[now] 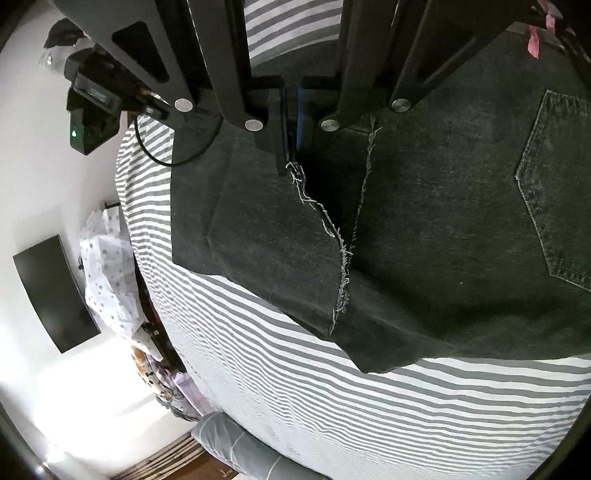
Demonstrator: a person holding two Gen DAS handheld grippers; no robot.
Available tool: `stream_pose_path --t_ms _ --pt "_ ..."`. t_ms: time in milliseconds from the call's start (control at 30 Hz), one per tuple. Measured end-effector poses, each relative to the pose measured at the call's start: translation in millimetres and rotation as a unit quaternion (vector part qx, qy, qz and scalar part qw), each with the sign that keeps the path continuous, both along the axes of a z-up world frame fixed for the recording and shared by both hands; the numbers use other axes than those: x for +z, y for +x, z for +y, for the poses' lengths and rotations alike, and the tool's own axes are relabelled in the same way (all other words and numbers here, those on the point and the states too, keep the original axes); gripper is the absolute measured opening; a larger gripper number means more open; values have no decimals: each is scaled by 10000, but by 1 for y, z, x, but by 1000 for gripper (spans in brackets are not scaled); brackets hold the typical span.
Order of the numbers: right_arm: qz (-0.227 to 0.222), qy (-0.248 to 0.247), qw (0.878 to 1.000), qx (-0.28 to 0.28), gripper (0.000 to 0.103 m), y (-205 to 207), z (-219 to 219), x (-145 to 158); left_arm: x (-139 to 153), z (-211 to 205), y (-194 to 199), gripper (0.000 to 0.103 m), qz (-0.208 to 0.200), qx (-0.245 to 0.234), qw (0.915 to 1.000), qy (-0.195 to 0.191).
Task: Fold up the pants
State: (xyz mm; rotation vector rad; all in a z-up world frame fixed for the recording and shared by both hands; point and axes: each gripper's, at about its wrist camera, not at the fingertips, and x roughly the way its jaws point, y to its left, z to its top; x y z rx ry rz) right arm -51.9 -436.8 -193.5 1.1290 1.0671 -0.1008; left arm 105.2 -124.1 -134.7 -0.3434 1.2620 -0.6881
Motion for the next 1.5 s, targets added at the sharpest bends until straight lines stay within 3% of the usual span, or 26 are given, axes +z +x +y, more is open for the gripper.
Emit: stream_pose_path --t_ms 167,200,267,533,667,833,933,1100,1200,1367,1500 --pt "119 101 9993 -329 22 -1 -9 -9 2 0 -2 3 -54 56 9999 65" --pt "146 19 9993 -334 15 -1 -9 -8 2 0 -3 3 -64 57 9999 78" --pt "132 -196 9994 -255 10 1 -7 -6 3 -2 -5 3 -115 59 9998 153" --pt "-34 -1318 9908 292 7 3 10 38 18 11 -22 2 -390 48 9992 80" --pt "142 -1496 9873 506 7 3 12 31 8 12 -28 2 -365 -16 9991 231" --pt "404 -1526 9853 657 14 9 12 16 -14 2 -26 3 -471 -135 9958 768" --pt "393 -1452 9861 706 26 8 11 17 -17 -7 -27 3 -607 -235 9928 1002" --pt "357 -1627 9816 932 47 -4 16 41 -14 -5 -29 8 -568 -290 9924 1055" --pt "167 -1739 9770 1224 51 -13 14 58 -8 7 -32 16 -639 -230 9912 1133" --pt "-81 -2505 9564 1498 56 -17 1 90 12 34 -35 17 -941 -11 9853 1424" --pt "-75 -3769 9158 1388 65 -20 -9 120 31 82 -28 17 -961 548 9846 1351"
